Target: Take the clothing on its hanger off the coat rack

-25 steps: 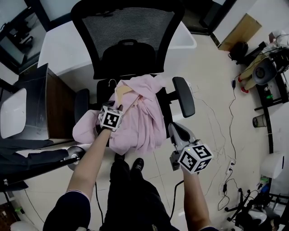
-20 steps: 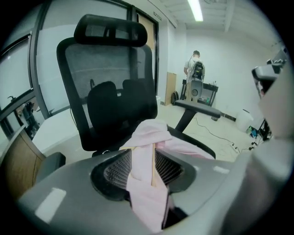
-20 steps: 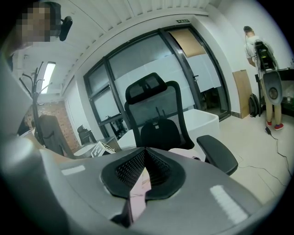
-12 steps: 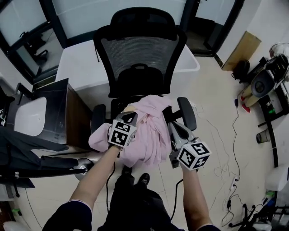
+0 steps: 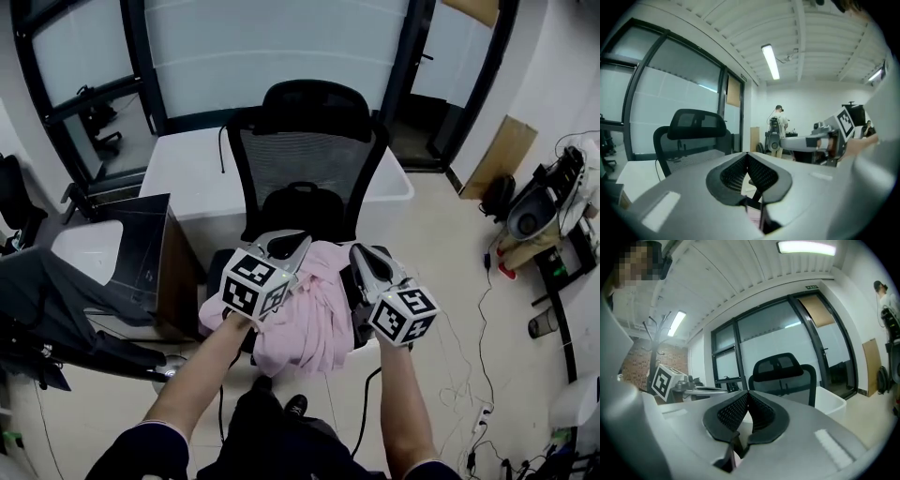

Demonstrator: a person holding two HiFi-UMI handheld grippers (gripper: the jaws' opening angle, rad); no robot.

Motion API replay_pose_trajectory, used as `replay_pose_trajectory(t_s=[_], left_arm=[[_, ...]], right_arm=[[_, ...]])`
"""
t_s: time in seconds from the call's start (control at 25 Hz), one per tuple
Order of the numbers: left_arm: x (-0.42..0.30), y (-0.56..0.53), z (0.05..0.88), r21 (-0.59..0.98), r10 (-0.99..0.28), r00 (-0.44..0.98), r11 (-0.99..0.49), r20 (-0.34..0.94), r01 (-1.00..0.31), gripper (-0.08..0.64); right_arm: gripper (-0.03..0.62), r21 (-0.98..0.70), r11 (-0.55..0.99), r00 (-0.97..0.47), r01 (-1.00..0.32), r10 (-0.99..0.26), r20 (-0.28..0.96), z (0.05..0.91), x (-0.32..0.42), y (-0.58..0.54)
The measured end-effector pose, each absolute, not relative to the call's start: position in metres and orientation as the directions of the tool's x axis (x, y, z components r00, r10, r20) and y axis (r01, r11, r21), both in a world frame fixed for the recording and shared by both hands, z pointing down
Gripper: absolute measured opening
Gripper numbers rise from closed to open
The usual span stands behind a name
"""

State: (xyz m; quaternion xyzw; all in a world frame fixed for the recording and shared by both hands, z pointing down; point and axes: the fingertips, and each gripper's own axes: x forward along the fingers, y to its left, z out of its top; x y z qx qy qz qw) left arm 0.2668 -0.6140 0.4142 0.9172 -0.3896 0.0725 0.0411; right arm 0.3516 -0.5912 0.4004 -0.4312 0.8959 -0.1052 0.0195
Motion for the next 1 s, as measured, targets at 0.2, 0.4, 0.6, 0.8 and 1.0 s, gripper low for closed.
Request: replay_pose_trajectory(t_s=[0.2,0.4,0.6,0.8,1.0], left_arm=[[0.278,-0.596,0.375,0.047,-0.665,0.740,-0.740,0.097,-0.671,0.011],[0.288,-0.585,0.359,0.064,-0.643,0.763,-0.760,0.067,-0.647,0.011],[0.290,-0.579,0.354,0.067,-0.658,0.751,-0.748,0.053,-0.660,0.011],[0.294,-0.578,0.351,0.058,-0.662,0.749,-0.746,0.042,-0.663,0.011],[0.298,-0.575,0.350,0.076,-0.656,0.754,-0.751,0.032,-0.656,0.011]], right_arm=[[0.002,-0.139,0.622,-0.629,-0.770,-0.778,0.003,0.361,0.349,-0.592],[0.002,-0.105,0.630,-0.632,-0.769,-0.775,-0.021,0.340,0.347,-0.592],[0.002,-0.088,0.639,-0.640,-0.764,-0.768,-0.025,0.331,0.346,-0.588],[0.001,-0.073,0.643,-0.643,-0.763,-0.766,-0.025,0.328,0.348,-0.583],[0.002,-0.060,0.653,-0.653,-0.755,-0.757,-0.021,0.327,0.349,-0.578]])
